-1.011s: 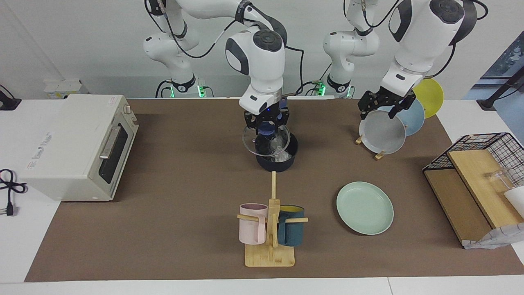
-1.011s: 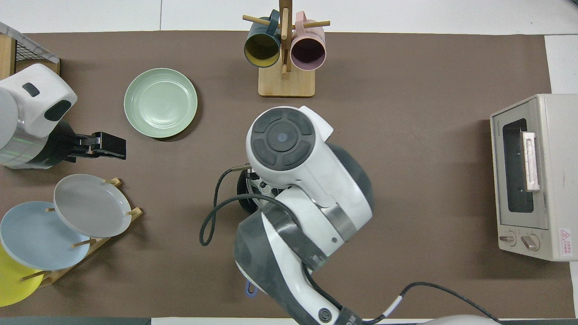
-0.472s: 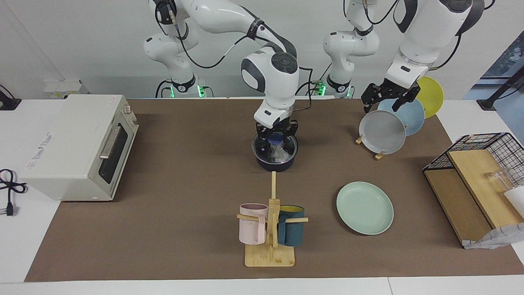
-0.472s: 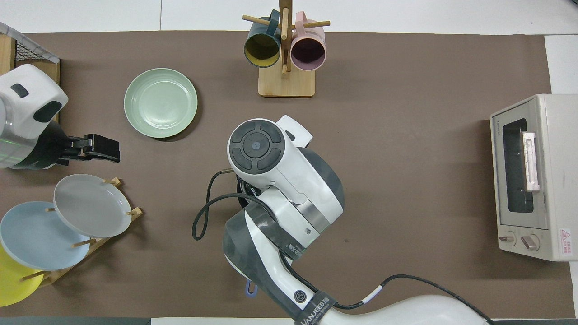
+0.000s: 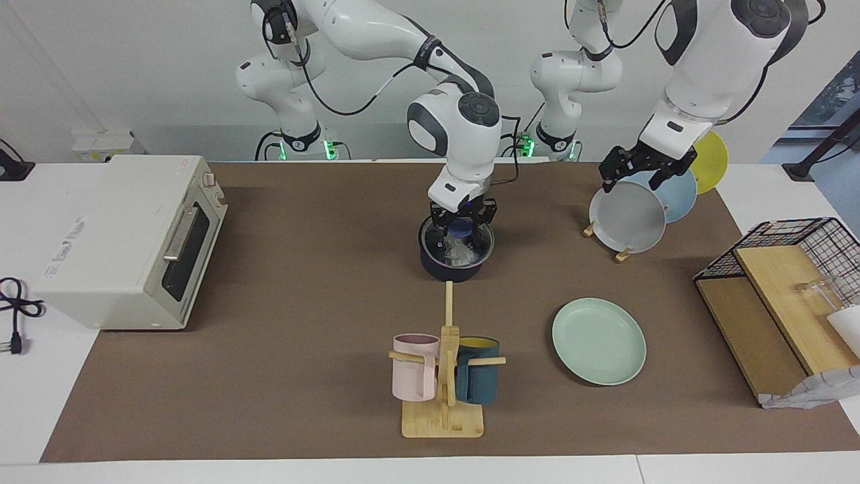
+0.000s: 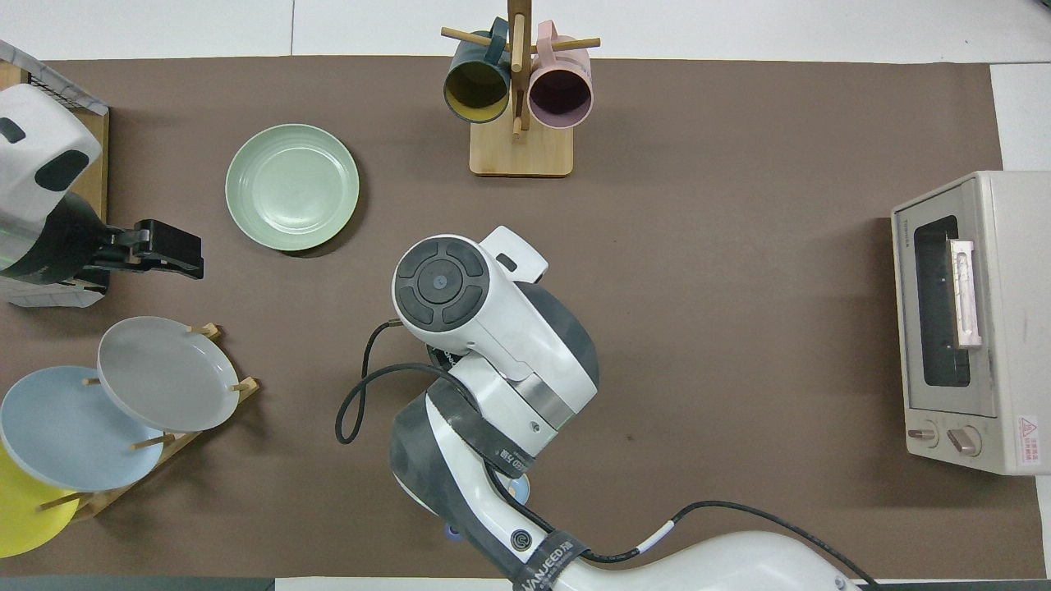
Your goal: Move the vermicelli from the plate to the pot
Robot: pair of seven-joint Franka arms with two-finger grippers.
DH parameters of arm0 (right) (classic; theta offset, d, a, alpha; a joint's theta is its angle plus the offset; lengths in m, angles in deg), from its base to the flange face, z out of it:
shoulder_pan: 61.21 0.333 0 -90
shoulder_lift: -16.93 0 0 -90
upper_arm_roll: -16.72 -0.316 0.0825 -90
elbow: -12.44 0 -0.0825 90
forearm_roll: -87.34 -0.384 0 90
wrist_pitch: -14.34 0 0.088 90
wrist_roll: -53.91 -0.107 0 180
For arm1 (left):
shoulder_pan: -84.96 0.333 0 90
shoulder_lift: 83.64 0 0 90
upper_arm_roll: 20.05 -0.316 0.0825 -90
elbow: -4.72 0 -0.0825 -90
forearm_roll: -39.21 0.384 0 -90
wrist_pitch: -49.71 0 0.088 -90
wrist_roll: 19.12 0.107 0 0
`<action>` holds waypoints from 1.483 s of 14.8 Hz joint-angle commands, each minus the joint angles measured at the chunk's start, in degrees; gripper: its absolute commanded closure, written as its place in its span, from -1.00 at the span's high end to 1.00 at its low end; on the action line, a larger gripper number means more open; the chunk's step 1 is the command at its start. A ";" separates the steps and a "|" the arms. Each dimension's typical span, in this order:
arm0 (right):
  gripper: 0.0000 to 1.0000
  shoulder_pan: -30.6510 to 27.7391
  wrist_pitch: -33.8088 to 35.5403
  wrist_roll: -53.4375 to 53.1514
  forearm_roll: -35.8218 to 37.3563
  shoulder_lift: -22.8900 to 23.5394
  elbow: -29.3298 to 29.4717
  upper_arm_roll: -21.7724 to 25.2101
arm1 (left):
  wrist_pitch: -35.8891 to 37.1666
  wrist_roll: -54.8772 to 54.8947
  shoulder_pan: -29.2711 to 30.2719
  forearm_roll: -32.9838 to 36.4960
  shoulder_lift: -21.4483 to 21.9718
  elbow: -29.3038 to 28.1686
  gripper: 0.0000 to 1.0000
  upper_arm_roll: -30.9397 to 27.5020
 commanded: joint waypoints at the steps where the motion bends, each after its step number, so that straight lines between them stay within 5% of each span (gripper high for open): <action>1: -0.29 -0.10 -0.46 -1.22 0.59 -0.08 -1.34 -0.15 | -0.48 0.11 0.43 1.20 0.71 -0.44 1.00 0.30; 14: -0.22 0.08 2.27 -4.38 0.41 -0.87 -1.34 -0.15 | -0.48 0.63 1.05 1.20 2.47 -1.68 1.00 0.30; 16: 0.07 -0.01 2.27 -4.39 0.41 -0.87 -1.43 -0.15 | -0.57 0.11 1.40 1.20 2.56 -1.76 1.00 0.30; 18: 1.00 -0.27 2.36 -4.39 0.41 -0.87 -1.34 -0.15 | -0.48 0.20 1.48 1.20 2.56 -1.68 1.00 0.30; 22: 1.00 -1.15 2.27 -4.13 0.50 -1.92 -0.20 0.20 | -0.57 0.11 1.40 1.20 2.47 -1.68 1.00 0.30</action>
